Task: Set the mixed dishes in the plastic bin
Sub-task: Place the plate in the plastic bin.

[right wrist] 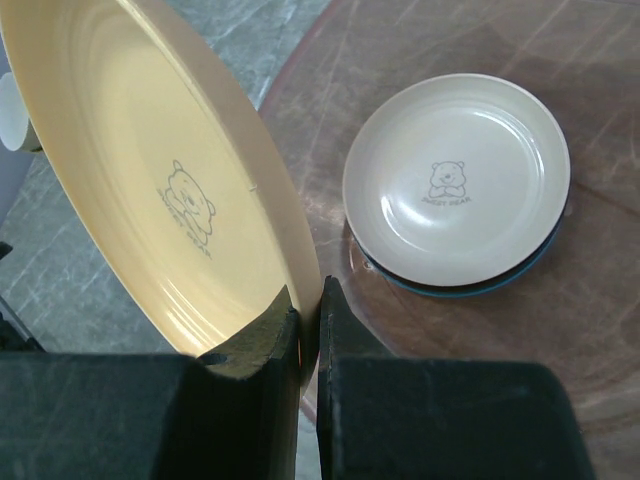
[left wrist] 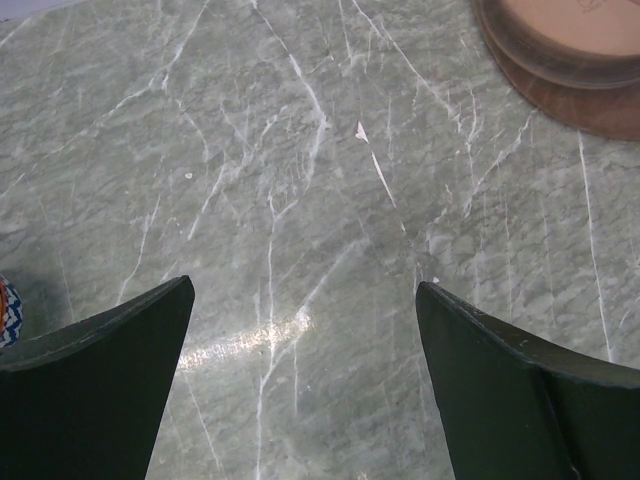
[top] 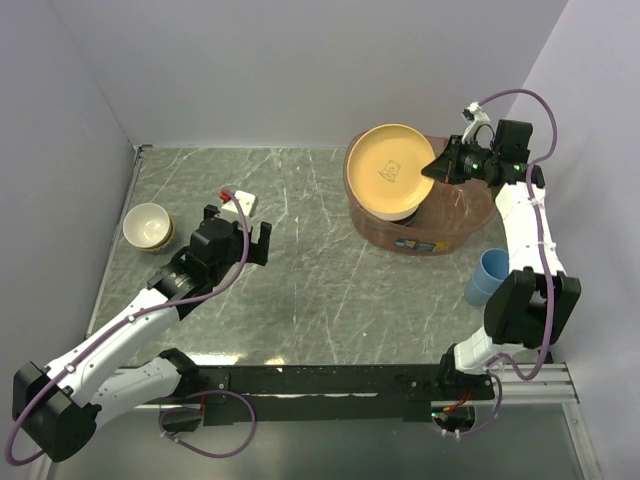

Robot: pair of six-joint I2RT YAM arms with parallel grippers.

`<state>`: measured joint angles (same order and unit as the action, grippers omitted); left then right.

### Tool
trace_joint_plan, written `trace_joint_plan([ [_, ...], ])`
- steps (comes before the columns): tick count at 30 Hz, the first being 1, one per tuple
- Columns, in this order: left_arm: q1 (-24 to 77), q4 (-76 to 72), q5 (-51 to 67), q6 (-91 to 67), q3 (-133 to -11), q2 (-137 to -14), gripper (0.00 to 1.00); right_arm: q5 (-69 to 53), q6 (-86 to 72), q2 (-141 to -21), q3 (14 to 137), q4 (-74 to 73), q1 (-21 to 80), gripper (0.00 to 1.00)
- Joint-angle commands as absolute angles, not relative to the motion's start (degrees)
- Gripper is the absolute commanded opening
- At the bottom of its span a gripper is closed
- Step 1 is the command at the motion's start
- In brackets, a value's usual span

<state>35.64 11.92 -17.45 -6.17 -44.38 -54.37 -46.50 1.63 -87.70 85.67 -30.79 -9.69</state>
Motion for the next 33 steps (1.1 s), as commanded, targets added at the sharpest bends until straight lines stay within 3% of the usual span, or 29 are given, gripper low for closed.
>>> trace_joint_plan([
  [1,35.42,10.81,-17.75,-5.19,-46.58,-54.49,0.99,-45.09,2.46,-91.4,91.75,-32.34,-10.28,0.0],
  [14,35.51,10.81,-18.72,-4.83,-46.41,-54.93,0.99,-40.17,5.97,-102.91,103.62,-38.14,-10.2,0.0],
  [33,35.51,10.81,-19.51,-4.48,-46.49,-56.95,0.99,-38.5,6.77,-111.97,109.51,-39.29,-10.2,0.0],
])
